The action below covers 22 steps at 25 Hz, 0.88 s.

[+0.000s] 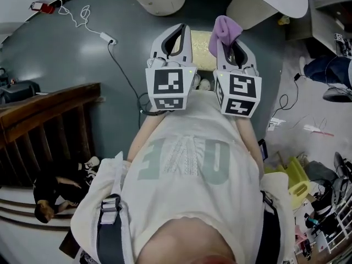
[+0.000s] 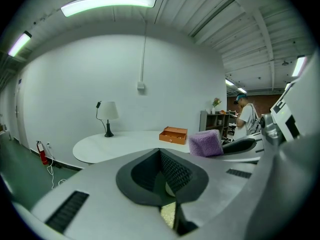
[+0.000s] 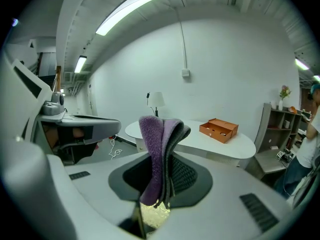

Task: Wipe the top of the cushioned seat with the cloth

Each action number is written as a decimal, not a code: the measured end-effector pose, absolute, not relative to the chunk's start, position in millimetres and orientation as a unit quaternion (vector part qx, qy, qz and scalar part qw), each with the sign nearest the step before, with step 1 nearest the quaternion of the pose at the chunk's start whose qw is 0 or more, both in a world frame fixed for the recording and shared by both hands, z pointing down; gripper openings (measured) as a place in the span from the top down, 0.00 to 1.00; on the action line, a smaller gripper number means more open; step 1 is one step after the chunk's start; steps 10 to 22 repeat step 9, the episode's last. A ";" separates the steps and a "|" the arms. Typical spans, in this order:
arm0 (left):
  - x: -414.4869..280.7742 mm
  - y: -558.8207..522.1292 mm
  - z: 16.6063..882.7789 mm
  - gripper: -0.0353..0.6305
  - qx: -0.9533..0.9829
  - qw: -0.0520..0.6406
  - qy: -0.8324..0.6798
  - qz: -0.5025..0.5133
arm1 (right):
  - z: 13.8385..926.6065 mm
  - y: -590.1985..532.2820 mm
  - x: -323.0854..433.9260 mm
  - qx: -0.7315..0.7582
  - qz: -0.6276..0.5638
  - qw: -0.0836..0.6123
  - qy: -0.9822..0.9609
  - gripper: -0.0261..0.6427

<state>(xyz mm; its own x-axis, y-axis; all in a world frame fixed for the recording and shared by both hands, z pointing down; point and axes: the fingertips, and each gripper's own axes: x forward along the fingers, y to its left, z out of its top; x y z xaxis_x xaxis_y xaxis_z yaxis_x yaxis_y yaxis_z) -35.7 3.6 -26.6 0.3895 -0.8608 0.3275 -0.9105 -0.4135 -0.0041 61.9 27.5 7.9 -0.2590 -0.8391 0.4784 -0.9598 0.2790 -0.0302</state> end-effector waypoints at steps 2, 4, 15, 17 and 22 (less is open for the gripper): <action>-34.3 2.7 -29.6 0.94 0.832 0.086 -0.531 0.138 | 7.1 27.7 61.4 0.580 0.160 0.189 -0.776 0.83; -34.5 3.5 -29.3 0.94 0.833 0.086 -0.529 0.137 | 7.4 29.8 59.0 0.579 0.160 0.188 -0.777 0.83; -39.3 6.9 -23.9 0.94 0.836 0.089 -0.524 0.137 | 10.8 33.8 50.9 0.576 0.160 0.187 -0.779 0.83; -39.3 6.9 -23.9 0.94 0.836 0.089 -0.524 0.137 | 10.8 33.8 50.9 0.576 0.160 0.187 -0.779 0.83; -39.3 6.9 -23.9 0.94 0.836 0.089 -0.524 0.137 | 10.8 33.8 50.9 0.576 0.160 0.187 -0.779 0.83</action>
